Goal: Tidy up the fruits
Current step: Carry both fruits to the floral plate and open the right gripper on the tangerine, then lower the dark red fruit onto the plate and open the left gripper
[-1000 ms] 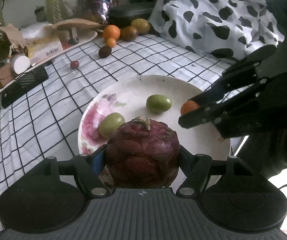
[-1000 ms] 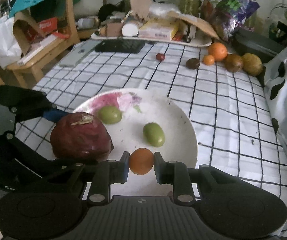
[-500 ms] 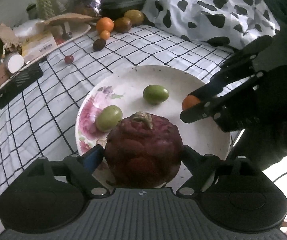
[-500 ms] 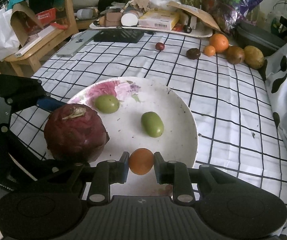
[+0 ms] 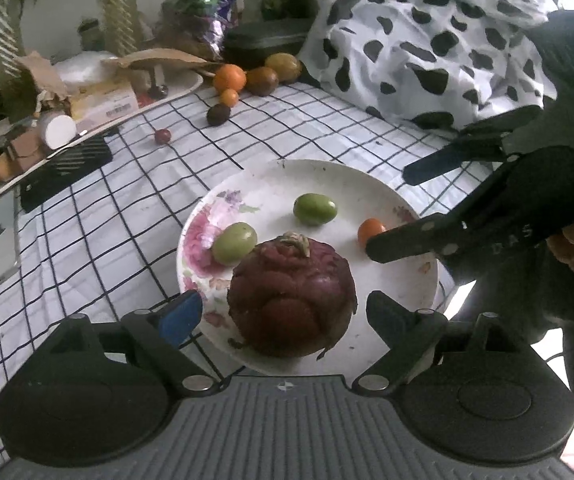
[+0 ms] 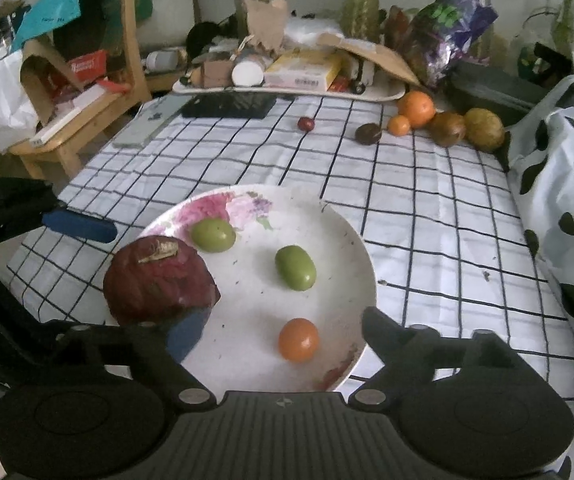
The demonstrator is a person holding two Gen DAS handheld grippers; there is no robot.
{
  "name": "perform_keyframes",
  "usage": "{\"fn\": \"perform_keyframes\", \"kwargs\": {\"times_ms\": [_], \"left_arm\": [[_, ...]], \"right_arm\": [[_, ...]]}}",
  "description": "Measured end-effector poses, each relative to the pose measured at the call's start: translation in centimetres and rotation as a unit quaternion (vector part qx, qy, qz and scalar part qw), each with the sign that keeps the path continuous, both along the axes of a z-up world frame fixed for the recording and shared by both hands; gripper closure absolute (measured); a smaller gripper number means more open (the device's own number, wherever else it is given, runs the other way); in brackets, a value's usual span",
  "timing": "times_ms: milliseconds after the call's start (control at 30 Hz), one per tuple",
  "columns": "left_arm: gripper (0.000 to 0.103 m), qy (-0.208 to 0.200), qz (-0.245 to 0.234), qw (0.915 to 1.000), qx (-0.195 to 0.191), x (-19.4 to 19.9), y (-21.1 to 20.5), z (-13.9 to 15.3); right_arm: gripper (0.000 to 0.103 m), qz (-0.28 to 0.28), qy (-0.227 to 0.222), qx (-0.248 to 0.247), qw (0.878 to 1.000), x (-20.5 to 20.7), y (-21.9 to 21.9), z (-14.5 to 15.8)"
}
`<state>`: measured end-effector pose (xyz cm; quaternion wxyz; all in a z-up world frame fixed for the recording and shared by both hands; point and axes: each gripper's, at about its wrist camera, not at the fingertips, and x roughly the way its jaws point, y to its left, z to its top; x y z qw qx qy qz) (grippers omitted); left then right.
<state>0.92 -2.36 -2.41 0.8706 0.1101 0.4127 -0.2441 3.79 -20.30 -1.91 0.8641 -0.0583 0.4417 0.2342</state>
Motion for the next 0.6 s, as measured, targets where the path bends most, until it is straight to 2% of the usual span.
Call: {"fn": "perform_keyframes", "kwargs": {"times_ms": [67, 167, 600], "left_arm": [[0.014, -0.005, 0.007, 0.9999, -0.005, -0.1, 0.2, 0.3], [0.014, -0.012, 0.015, 0.9997, -0.017, -0.1, 0.5, 0.7], [0.014, -0.042, 0.037, 0.9979, -0.033, 0.0, 1.1, 1.6]], "right_arm": [[0.003, -0.009, -0.006, 0.001, 1.000, -0.2, -0.1, 0.2], [0.000, -0.024, -0.017, -0.005, 1.000, -0.4, -0.3, 0.5], [0.000, -0.069, -0.022, -0.006, 0.997, 0.1, -1.4, 0.5]]}}
